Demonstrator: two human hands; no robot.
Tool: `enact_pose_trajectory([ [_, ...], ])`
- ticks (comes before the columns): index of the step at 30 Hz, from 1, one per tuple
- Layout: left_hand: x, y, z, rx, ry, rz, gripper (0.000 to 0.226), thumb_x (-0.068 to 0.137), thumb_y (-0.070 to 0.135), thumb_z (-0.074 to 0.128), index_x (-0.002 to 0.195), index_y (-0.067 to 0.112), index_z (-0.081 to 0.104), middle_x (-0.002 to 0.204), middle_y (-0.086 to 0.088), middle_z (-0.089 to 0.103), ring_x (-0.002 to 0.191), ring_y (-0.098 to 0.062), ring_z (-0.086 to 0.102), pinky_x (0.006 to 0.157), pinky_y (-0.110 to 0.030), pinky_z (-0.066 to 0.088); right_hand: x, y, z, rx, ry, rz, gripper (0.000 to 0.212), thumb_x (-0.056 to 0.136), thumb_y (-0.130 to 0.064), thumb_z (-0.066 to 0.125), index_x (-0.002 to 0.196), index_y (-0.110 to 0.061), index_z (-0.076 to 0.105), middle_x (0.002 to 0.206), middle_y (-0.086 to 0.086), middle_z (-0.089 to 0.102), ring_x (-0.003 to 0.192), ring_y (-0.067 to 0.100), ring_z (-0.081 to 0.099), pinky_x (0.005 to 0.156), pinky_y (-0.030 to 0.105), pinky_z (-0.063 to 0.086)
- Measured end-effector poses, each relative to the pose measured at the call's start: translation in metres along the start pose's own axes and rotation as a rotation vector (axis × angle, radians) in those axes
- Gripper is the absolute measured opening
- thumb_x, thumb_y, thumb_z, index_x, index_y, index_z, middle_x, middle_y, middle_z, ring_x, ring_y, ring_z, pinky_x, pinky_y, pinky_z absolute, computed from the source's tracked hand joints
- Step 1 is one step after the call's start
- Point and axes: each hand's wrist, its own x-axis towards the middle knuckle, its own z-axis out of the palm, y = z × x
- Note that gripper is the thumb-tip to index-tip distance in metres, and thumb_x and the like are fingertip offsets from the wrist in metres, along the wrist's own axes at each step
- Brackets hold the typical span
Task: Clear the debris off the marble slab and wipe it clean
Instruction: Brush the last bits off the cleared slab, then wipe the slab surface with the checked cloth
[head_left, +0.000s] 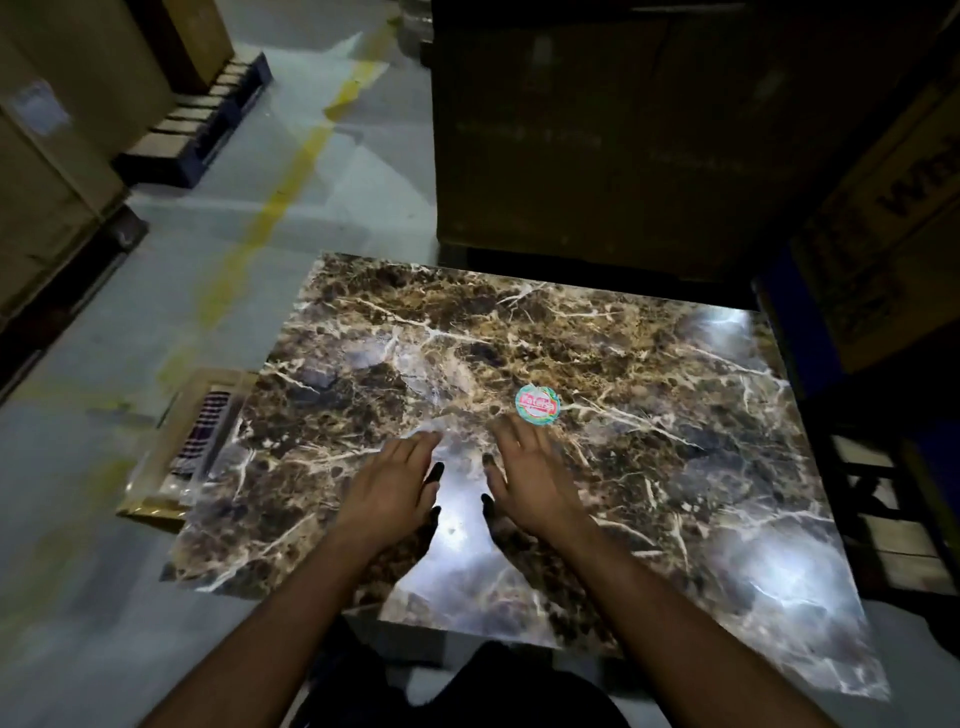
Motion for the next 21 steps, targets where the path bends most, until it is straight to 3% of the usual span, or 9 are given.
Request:
enact_pose_trajectory([
  [4, -0.004, -0.076, -0.028, -0.057, 0.023, -0.062, 0.061, 0.098, 0.038, 0.052, 0.155, 0.025, 0.032, 0.138, -0.005, 0.058, 0.119, -0.028, 0.058, 0.091, -0.038, 0.049, 0.046, -0.072, 0.016, 0.044, 0.014, -0.028, 0.054, 0.102, -0.036, 0.047, 0.153, -0.019, 0.037, 0.151, 0.007, 0.046, 0.136, 0.03, 0.043, 0.107, 0.041, 0.039],
  [11, -0.044, -0.238, -0.071, -0.118, 0.059, -0.227, 0.058, 0.097, 0.034, 0.051, 0.152, 0.026, 0.035, 0.14, -0.002, 0.058, 0.124, -0.025, 0.055, 0.096, -0.036, 0.046, 0.119, -0.236, 0.064, 0.091, -0.071, -0.116, 0.05, 0.101, -0.028, 0.049, 0.148, -0.012, 0.045, 0.135, 0.014, 0.055, 0.123, 0.035, 0.052, 0.094, 0.041, 0.047],
  [17, -0.056, -0.351, -0.066, -0.131, 0.029, -0.418, 0.05, 0.096, 0.035, 0.051, 0.144, 0.023, 0.044, 0.129, -0.005, 0.063, 0.117, -0.026, 0.059, 0.091, -0.037, 0.049, 0.176, -0.335, 0.107, 0.075, -0.158, -0.254, 0.055, 0.101, -0.029, 0.049, 0.152, -0.012, 0.039, 0.137, 0.01, 0.051, 0.124, 0.03, 0.05, 0.097, 0.039, 0.046],
  [21, -0.042, -0.41, -0.037, -0.273, 0.033, -0.661, 0.03, 0.092, 0.025, 0.054, 0.121, 0.019, 0.058, 0.112, -0.009, 0.067, 0.1, -0.03, 0.066, 0.082, -0.038, 0.055, 0.208, -0.37, 0.131, 0.039, -0.248, -0.319, 0.058, 0.103, -0.026, 0.049, 0.156, -0.013, 0.032, 0.142, 0.01, 0.048, 0.129, 0.028, 0.046, 0.103, 0.034, 0.039],
])
